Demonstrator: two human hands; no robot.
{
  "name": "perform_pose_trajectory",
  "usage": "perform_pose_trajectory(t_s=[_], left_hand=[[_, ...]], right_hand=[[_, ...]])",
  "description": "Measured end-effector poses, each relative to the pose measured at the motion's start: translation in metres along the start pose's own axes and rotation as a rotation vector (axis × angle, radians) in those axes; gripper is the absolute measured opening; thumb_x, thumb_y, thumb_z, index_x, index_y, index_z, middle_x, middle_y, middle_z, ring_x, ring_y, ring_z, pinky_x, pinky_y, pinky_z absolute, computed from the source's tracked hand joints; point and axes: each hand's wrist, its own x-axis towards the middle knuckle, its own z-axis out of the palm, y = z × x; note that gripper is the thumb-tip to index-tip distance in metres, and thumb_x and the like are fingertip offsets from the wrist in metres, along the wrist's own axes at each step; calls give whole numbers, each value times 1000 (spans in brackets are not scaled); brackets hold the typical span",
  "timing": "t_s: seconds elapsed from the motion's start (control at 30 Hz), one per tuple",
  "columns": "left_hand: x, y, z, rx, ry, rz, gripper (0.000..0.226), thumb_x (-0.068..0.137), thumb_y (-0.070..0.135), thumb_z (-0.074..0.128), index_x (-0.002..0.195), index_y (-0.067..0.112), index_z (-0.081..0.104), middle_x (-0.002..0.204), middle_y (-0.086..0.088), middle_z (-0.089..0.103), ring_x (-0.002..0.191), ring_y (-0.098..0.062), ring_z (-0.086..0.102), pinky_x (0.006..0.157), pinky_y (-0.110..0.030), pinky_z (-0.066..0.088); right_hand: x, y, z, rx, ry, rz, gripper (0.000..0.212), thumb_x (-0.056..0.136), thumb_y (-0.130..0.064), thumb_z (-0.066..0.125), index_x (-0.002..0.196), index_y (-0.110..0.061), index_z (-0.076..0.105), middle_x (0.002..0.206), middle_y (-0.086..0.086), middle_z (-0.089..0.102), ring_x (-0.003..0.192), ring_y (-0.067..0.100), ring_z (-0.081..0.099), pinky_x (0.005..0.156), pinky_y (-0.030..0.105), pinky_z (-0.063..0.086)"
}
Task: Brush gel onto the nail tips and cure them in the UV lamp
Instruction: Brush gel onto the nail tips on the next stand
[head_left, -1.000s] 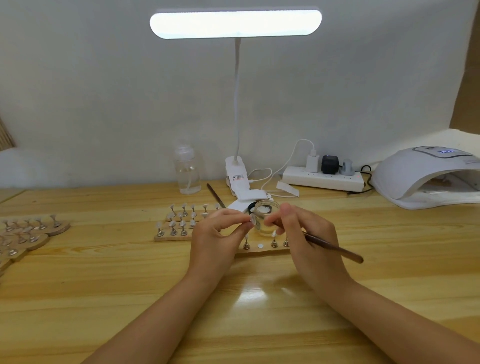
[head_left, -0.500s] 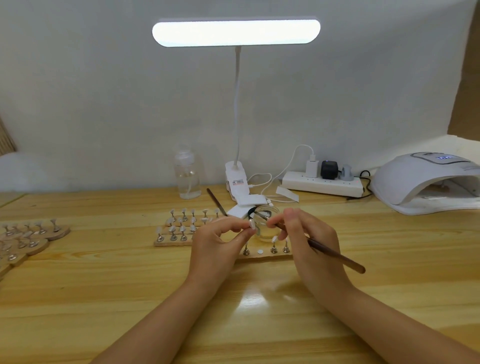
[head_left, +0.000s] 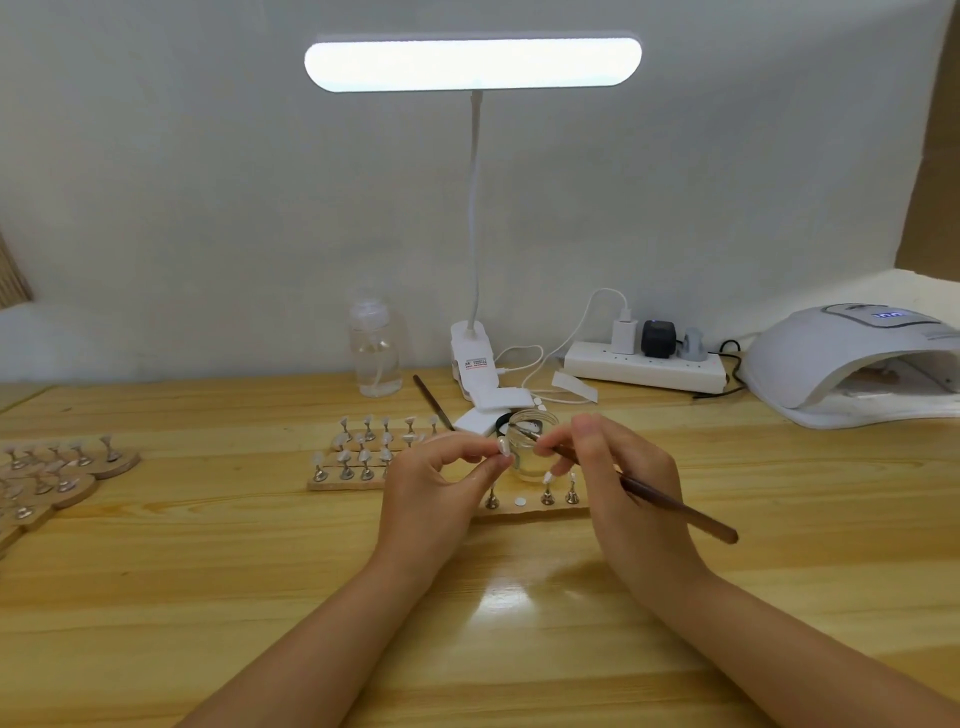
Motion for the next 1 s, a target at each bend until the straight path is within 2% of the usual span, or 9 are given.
perform_pose_trajectory(t_s=[0.13, 0.27, 0.4, 0.5, 0.63, 0.7, 0.8, 0.9, 1.0], left_hand=[[0, 0, 0, 26, 7, 12, 31, 69, 9, 76, 69, 39, 66, 70, 20, 67, 77, 1, 61, 76, -13, 46], [0, 1, 0, 31, 4, 11, 32, 69, 11, 76, 69, 40, 65, 69, 24, 66, 77, 2, 61, 75, -9, 43], [-1, 2, -1, 22, 4, 2, 31, 68, 11, 76, 69, 40, 64, 69, 24, 66, 77, 4, 61, 75, -8, 43], [0, 2, -1, 31, -10, -26, 27, 69, 14, 76, 69, 38, 65, 71, 19, 66, 77, 1, 60, 77, -16, 46], [-1, 5, -1, 36, -23, -26, 26, 68, 15, 76, 69, 38, 65, 71, 21, 65, 78, 2, 59, 78, -13, 43], [-2, 5, -1, 45, -38, -8, 25, 69, 15, 76, 71, 38, 65, 72, 20, 66, 80, 0, 60, 83, -20, 42], [-2, 3, 0, 43, -53, 11, 27, 69, 14, 76, 72, 38, 66, 75, 15, 67, 83, -7, 61, 79, -20, 44], [-2, 2, 0, 54, -59, 31, 35, 68, 6, 76, 72, 39, 64, 75, 16, 66, 82, -10, 60, 73, -10, 41], [-2, 5, 0, 83, -86, 56, 32, 68, 8, 76, 76, 37, 65, 77, 17, 65, 84, -10, 61, 83, -31, 46]], right_hand=[[0, 1, 1, 102, 16, 65, 41, 88, -33, 38, 64, -17, 67, 63, -1, 68, 58, 5, 62, 58, 12, 46], [0, 2, 0, 40, -2, 34, 41, 96, -39, 41, 69, -20, 66, 70, -6, 68, 63, 5, 61, 59, 11, 45], [0, 0, 0, 161, 21, 77, 48, 92, -44, 45, 61, -16, 67, 57, 3, 67, 53, 9, 62, 56, 15, 48], [2, 3, -2, 119, 49, 31, 37, 90, -40, 38, 74, -23, 66, 69, -3, 70, 58, 11, 64, 59, 15, 49], [3, 6, -4, 43, 41, 38, 33, 89, -53, 33, 88, -33, 60, 70, -10, 71, 59, 6, 66, 59, 7, 45], [4, 7, -5, -54, -9, -13, 30, 87, -53, 34, 91, -37, 58, 76, -13, 69, 63, 3, 64, 58, 9, 44], [6, 10, -3, -209, -125, -64, 16, 84, -45, 56, 94, -33, 60, 85, -19, 64, 78, 1, 61, 69, 15, 45], [6, 14, 0, -334, -174, -89, 29, 75, -30, 74, 100, -24, 61, 93, -24, 58, 92, -2, 57, 87, 24, 42], [6, 13, -1, -317, -198, -97, 28, 73, -23, 76, 97, -23, 61, 92, -25, 58, 94, -7, 54, 89, 14, 36]])
